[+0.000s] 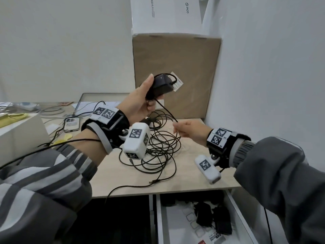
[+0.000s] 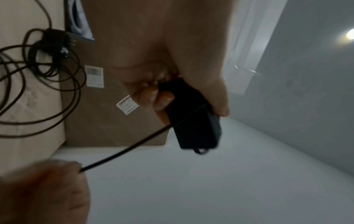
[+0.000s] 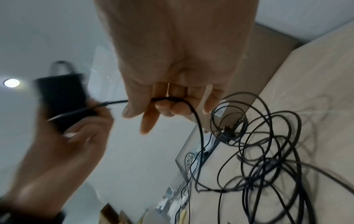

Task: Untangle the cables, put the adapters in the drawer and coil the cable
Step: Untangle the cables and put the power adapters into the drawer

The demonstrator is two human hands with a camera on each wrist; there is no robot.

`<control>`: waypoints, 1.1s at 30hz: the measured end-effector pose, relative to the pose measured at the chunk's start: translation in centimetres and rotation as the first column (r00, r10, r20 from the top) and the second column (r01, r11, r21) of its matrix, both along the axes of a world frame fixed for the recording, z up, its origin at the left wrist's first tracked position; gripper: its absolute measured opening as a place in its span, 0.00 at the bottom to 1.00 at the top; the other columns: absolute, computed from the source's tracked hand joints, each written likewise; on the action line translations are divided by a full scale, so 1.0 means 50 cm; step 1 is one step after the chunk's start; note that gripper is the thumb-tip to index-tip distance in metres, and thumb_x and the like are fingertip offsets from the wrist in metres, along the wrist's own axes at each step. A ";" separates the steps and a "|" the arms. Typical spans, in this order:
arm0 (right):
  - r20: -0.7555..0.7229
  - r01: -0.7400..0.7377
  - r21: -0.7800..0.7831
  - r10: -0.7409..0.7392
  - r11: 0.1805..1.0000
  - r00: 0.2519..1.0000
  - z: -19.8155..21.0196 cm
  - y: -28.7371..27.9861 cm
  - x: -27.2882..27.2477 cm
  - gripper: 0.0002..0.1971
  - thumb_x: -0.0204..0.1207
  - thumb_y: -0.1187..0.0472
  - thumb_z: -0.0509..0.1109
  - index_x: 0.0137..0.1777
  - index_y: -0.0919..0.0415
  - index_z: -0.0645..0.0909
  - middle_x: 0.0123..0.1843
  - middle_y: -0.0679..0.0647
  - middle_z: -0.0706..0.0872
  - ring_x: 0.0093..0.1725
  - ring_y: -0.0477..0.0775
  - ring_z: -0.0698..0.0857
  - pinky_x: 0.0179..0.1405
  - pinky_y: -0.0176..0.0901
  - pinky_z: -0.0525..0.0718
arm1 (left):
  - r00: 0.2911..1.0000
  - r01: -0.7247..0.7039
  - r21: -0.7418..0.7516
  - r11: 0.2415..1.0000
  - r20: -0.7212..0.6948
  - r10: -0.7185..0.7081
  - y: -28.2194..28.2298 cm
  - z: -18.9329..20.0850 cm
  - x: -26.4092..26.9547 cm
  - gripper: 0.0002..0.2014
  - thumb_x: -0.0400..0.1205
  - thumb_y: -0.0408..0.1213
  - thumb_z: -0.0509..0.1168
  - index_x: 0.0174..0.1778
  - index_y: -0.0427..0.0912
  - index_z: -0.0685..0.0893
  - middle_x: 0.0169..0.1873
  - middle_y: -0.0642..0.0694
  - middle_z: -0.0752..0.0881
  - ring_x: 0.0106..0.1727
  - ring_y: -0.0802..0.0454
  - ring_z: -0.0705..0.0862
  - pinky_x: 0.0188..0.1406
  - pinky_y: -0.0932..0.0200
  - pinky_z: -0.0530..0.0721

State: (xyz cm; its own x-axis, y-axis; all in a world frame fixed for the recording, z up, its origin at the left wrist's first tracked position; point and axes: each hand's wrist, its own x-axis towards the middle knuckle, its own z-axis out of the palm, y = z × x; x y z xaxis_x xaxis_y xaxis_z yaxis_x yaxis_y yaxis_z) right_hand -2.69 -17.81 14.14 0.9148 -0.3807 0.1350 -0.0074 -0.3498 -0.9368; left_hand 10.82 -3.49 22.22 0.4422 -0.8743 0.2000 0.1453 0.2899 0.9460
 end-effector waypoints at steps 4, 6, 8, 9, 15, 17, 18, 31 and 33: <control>-0.098 0.043 -0.070 -0.050 0.997 0.994 0.047 -0.036 -0.001 0.12 0.61 0.49 0.80 0.28 0.56 0.84 0.23 0.48 0.70 0.25 0.44 0.66 0.31 0.34 0.66 | 0.907 0.179 0.212 0.961 0.342 -0.245 0.044 -0.023 -0.005 0.16 0.82 0.54 0.59 0.46 0.43 0.77 0.29 0.47 0.77 0.24 0.59 0.68 0.25 0.66 0.64; -0.158 0.019 -0.127 -0.039 0.992 0.987 0.071 -0.041 0.003 0.10 0.61 0.55 0.82 0.24 0.55 0.85 0.22 0.47 0.73 0.26 0.44 0.67 0.32 0.35 0.65 | 0.767 0.113 0.372 0.921 0.557 -0.319 0.059 -0.049 -0.004 0.16 0.80 0.53 0.66 0.49 0.43 0.76 0.32 0.48 0.76 0.27 0.59 0.71 0.27 0.66 0.67; -0.212 -0.006 -0.213 -0.040 0.977 0.977 0.089 -0.041 0.011 0.12 0.69 0.61 0.79 0.25 0.55 0.84 0.21 0.46 0.75 0.25 0.44 0.68 0.32 0.35 0.65 | 0.562 -0.079 0.497 0.864 0.738 -0.373 0.064 -0.073 -0.003 0.17 0.77 0.52 0.69 0.54 0.45 0.76 0.36 0.52 0.79 0.33 0.60 0.76 0.34 0.66 0.74; -0.227 -0.011 -0.258 -0.050 0.966 0.973 0.094 -0.037 0.016 0.11 0.70 0.60 0.78 0.27 0.56 0.85 0.22 0.47 0.76 0.27 0.46 0.68 0.32 0.36 0.66 | 0.466 -0.163 0.522 0.837 0.789 -0.401 0.063 -0.085 -0.002 0.19 0.77 0.52 0.69 0.56 0.48 0.74 0.40 0.52 0.81 0.38 0.58 0.79 0.39 0.63 0.78; -0.104 0.085 -0.352 -0.129 0.932 0.986 0.098 -0.010 0.048 0.05 0.76 0.61 0.73 0.40 0.59 0.85 0.30 0.48 0.79 0.32 0.47 0.76 0.33 0.38 0.77 | 0.401 -0.384 0.444 0.810 0.870 -0.288 0.048 -0.158 0.005 0.33 0.73 0.50 0.75 0.61 0.43 0.61 0.45 0.48 0.80 0.45 0.50 0.81 0.44 0.59 0.77; -0.042 0.124 -0.359 -0.149 0.925 0.988 0.096 0.010 0.053 0.04 0.77 0.64 0.72 0.41 0.59 0.83 0.30 0.49 0.79 0.29 0.45 0.76 0.28 0.35 0.77 | 0.389 -0.434 0.387 0.814 0.895 -0.218 0.043 -0.169 0.008 0.35 0.72 0.49 0.76 0.65 0.41 0.61 0.47 0.46 0.80 0.47 0.48 0.81 0.46 0.58 0.77; -0.018 0.136 -0.362 -0.153 0.922 0.988 0.096 0.020 0.055 0.03 0.77 0.65 0.71 0.42 0.59 0.82 0.30 0.49 0.80 0.28 0.43 0.76 0.26 0.33 0.76 | 0.388 -0.454 0.362 0.815 0.903 -0.185 0.040 -0.175 0.012 0.37 0.72 0.49 0.76 0.67 0.40 0.62 0.48 0.46 0.80 0.48 0.48 0.80 0.47 0.58 0.77; 0.031 0.165 -0.297 -0.163 0.940 0.986 0.037 0.105 0.045 0.08 0.81 0.64 0.64 0.55 0.66 0.80 0.33 0.55 0.88 0.26 0.44 0.79 0.33 0.37 0.78 | 0.565 -0.668 0.005 0.744 0.653 0.504 0.017 -0.190 0.071 0.26 0.74 0.50 0.74 0.58 0.42 0.70 0.45 0.50 0.82 0.45 0.48 0.84 0.40 0.59 0.81; 0.016 0.131 -0.295 -0.132 0.946 0.991 0.029 0.107 0.043 0.09 0.83 0.61 0.63 0.51 0.66 0.83 0.30 0.54 0.86 0.23 0.43 0.77 0.30 0.35 0.76 | 0.628 -0.689 0.004 0.725 0.504 0.594 0.013 -0.185 0.086 0.25 0.75 0.50 0.73 0.58 0.41 0.68 0.48 0.45 0.84 0.45 0.46 0.86 0.36 0.56 0.84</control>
